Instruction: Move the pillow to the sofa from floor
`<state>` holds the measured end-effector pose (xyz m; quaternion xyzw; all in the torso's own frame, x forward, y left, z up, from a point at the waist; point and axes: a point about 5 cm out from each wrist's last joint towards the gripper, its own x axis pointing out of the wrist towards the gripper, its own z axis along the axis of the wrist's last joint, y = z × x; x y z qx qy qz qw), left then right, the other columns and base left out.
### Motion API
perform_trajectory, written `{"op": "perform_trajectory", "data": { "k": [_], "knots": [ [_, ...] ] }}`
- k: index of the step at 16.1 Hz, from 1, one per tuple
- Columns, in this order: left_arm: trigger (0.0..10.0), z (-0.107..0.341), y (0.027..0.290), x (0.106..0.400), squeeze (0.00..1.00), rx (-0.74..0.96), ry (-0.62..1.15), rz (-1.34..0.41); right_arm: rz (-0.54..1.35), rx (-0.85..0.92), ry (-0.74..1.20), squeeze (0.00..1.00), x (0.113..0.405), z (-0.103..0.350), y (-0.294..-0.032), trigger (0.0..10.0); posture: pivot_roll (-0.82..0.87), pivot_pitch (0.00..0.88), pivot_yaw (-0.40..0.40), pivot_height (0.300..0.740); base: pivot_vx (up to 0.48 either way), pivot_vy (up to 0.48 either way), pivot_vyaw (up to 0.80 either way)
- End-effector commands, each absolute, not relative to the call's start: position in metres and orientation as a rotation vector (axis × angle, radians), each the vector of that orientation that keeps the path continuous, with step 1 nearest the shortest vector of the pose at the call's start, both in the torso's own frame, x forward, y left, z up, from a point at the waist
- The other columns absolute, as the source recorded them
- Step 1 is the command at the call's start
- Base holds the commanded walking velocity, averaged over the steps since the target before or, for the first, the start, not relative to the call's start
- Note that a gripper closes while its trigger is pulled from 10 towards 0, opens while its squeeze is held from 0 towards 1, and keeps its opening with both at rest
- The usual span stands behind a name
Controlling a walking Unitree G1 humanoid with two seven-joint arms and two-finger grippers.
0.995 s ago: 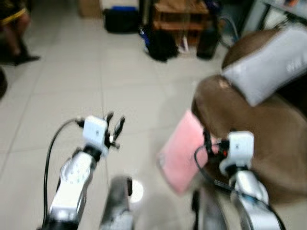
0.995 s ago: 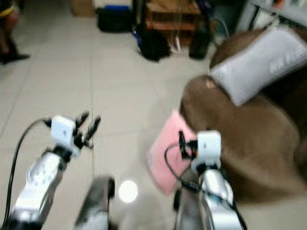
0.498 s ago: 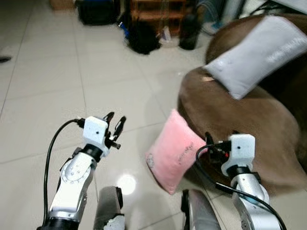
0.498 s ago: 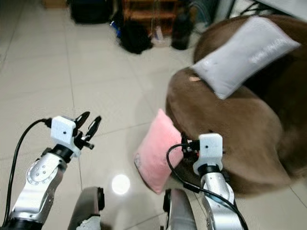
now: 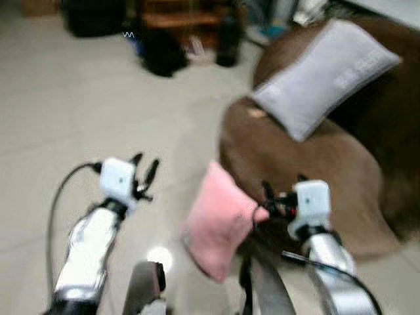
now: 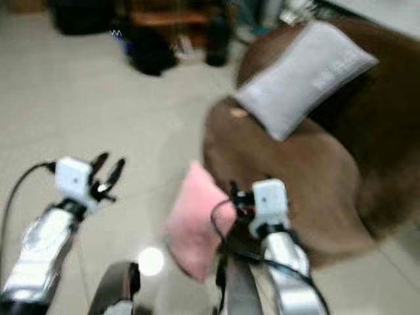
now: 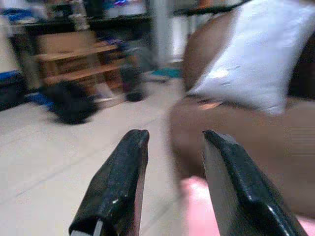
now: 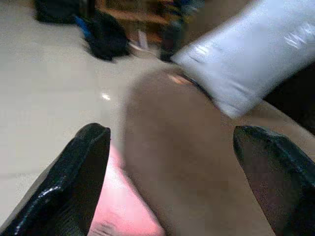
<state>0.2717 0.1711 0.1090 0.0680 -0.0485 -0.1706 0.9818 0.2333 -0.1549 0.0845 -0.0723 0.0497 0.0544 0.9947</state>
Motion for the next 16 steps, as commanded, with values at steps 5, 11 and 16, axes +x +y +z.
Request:
{"op": "perform_trajectory", "data": {
  "k": [5,11,16],
  "knots": [
    [10.0,0.109,0.174,0.269,0.00,0.156,-0.095,-0.347,0.092,-0.131,0.106,0.00,0.237,0.085,-0.157,10.0,0.04,0.058,-0.058,0.565,0.315,0.000,0.31],
    [10.0,0.105,0.174,0.264,0.00,0.168,-0.070,-0.370,0.168,-0.142,0.171,0.00,0.240,0.073,-0.152,10.0,0.04,0.080,-0.055,0.555,0.093,0.000,0.00],
    [10.0,0.100,0.174,0.258,0.00,0.192,-0.038,-0.407,0.178,-0.122,0.200,0.00,0.255,0.064,-0.149,10.0,0.06,0.122,-0.045,0.510,0.000,0.000,0.00]
  ]
}}
